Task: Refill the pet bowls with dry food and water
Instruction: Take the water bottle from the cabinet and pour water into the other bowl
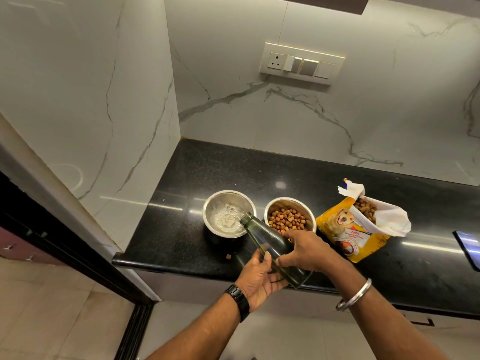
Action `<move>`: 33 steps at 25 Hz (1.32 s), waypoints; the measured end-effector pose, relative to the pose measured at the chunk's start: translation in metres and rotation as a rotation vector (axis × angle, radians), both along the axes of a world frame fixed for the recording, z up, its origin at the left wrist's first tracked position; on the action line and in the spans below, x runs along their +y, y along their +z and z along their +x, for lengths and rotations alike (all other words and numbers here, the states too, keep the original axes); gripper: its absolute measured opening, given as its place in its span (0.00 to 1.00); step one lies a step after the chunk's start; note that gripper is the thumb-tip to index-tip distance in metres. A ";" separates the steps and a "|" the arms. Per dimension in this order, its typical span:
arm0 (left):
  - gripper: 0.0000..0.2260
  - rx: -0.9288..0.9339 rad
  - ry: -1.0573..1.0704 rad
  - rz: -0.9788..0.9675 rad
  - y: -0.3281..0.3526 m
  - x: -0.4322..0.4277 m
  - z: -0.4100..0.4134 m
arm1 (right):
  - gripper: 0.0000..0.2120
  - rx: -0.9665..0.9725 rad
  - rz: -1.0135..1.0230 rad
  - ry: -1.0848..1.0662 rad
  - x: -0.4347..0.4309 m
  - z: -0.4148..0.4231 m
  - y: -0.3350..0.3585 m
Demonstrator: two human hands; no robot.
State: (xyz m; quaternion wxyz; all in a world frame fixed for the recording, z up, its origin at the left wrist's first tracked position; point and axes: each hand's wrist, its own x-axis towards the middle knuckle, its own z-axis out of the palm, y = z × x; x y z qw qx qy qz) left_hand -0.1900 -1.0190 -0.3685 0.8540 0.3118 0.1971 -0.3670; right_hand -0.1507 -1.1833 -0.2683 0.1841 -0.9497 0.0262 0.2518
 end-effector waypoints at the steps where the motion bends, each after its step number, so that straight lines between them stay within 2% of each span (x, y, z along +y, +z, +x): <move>1: 0.15 0.004 0.000 0.001 -0.001 0.000 0.000 | 0.32 0.004 0.001 0.001 0.000 0.000 0.001; 16: 0.17 0.004 0.007 -0.016 -0.003 -0.005 0.000 | 0.32 0.019 -0.050 0.014 -0.002 0.006 0.002; 22: 0.16 -0.047 0.002 -0.006 0.002 -0.003 -0.001 | 0.35 0.025 -0.019 0.009 -0.001 0.004 0.003; 27: 0.17 -0.110 -0.010 0.061 0.006 0.002 -0.002 | 0.42 -0.013 0.020 -0.016 0.000 0.000 -0.003; 33: 0.22 -0.244 -0.035 0.185 0.005 0.010 0.003 | 0.39 -0.070 0.138 -0.070 0.000 -0.007 -0.012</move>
